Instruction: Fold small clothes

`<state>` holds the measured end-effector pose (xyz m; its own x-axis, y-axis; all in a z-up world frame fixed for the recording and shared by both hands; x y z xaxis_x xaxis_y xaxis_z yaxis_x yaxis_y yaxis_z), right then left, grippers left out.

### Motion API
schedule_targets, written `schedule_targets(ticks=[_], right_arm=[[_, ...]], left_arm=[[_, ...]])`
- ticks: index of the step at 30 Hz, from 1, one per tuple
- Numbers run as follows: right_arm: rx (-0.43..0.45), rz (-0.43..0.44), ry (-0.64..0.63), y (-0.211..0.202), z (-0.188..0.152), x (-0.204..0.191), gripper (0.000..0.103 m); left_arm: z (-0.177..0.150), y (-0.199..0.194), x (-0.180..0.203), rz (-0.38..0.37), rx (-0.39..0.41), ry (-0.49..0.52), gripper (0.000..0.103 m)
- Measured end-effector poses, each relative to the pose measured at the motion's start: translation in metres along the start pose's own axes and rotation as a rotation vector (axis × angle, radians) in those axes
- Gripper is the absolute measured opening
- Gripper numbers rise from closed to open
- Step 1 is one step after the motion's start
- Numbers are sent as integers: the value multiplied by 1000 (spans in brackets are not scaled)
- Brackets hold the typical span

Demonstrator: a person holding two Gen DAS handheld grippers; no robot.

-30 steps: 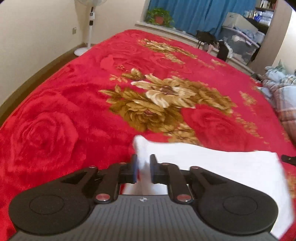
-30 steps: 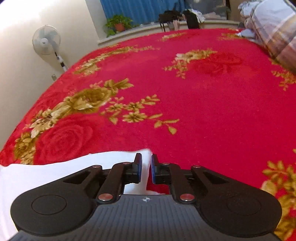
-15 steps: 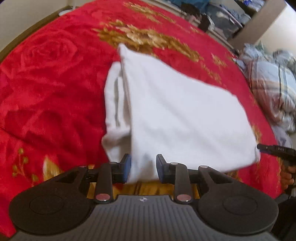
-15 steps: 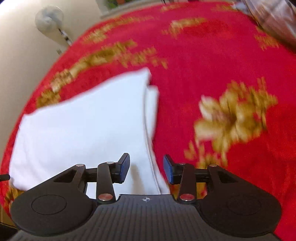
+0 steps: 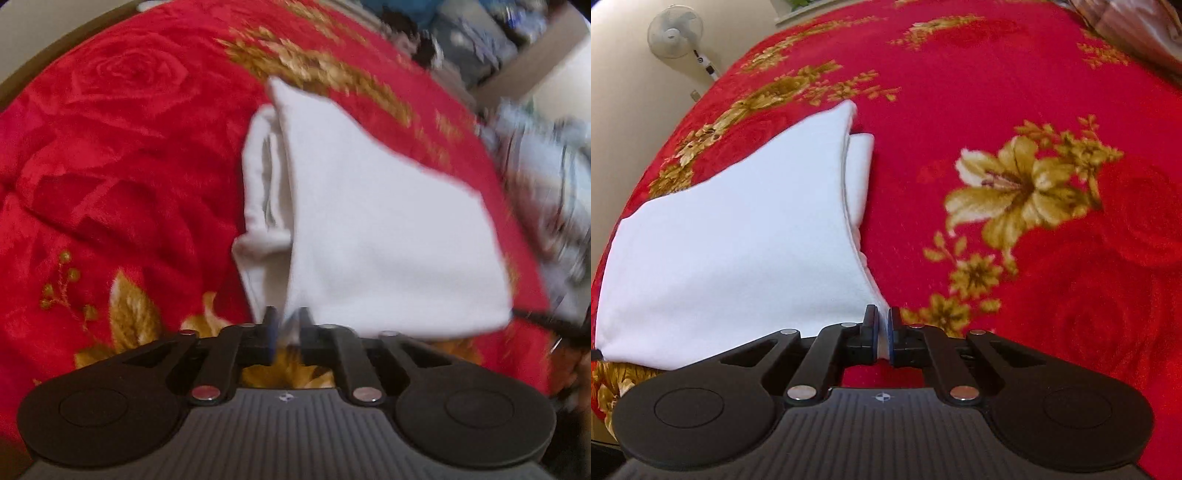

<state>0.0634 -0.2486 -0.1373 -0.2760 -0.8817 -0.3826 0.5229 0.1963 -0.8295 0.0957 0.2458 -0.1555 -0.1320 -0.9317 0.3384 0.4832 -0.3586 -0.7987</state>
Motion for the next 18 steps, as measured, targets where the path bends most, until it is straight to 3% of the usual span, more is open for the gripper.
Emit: schedule_targets(ticks=[1, 2, 4, 7, 11, 14, 18], right_arm=[[44, -4, -22, -8, 4, -3, 7], [90, 0, -43, -17, 8, -6, 15], [159, 28, -55, -32, 15, -12, 31], [198, 75, -34, -38, 20, -17, 33], [190, 88, -32, -28, 21, -26, 33], [178, 93, -32, -17, 20, -31, 33], [161, 93, -32, -7, 19, -34, 33]], left_arm=[[5, -5, -4, -11, 34, -31, 42], [11, -8, -8, -18, 60, -52, 52], [22, -9, -12, -45, 91, -92, 62], [37, 3, -21, -57, 90, -129, 76], [48, 34, -28, -38, 40, -141, 76], [53, 55, -28, -74, 28, -140, 76], [60, 75, -26, -44, 73, -81, 73]])
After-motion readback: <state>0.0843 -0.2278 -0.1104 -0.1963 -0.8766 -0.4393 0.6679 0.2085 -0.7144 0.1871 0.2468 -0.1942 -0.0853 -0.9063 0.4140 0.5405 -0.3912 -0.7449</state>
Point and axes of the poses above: each gripper's, at about its wrist camera, not at the fingertips, and y roughly the way its jaws point, x to its right, z to its top, the point moved 7 cm from there along y, roughly the way its jaws point, and after that the axes turned 12 degrees about y, right-handed, at the moved point
